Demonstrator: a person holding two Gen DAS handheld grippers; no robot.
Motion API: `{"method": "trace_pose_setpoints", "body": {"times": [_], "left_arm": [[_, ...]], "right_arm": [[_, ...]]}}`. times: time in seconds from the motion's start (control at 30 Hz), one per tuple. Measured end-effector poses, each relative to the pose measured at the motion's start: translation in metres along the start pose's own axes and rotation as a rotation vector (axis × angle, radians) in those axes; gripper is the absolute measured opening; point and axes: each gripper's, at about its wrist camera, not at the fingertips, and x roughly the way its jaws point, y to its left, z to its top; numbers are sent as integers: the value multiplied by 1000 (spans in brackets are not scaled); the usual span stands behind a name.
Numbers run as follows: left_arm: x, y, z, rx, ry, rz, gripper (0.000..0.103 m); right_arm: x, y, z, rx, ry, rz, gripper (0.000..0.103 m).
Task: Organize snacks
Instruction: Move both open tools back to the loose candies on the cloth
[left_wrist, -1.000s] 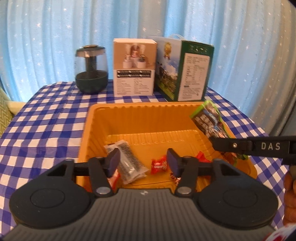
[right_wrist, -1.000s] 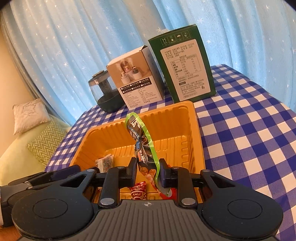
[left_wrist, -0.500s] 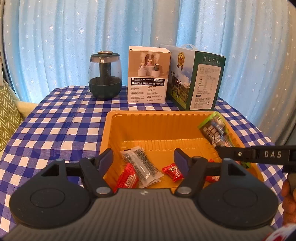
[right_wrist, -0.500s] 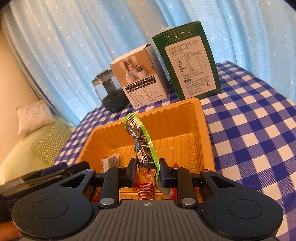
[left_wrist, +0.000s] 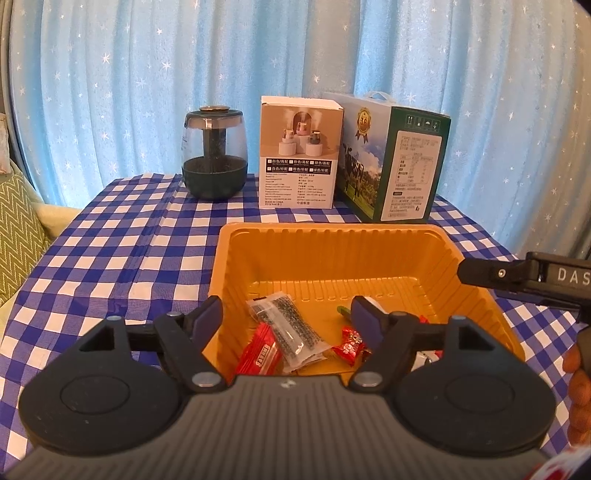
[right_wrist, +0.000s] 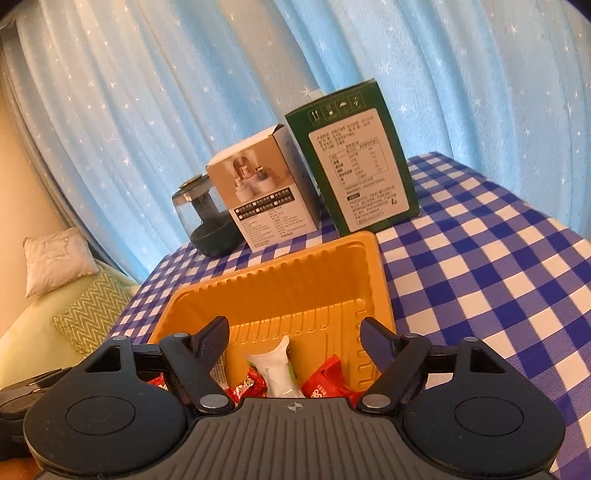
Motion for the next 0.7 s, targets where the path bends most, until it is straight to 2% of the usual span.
{"method": "trace_pose_setpoints", "body": {"times": [0.23, 0.53, 0.7], "left_arm": [[-21, -4, -7, 6, -6, -6, 78], [-65, -16, -38, -8, 13, -25, 80], [-93, -23, -61, -29, 25, -34, 80]], "right_arm": [[-30, 2, -8, -23, -28, -29, 78], [-81, -2, -40, -7, 0, -70, 78], [-107, 1, -60, -43, 6, -94, 78]]}}
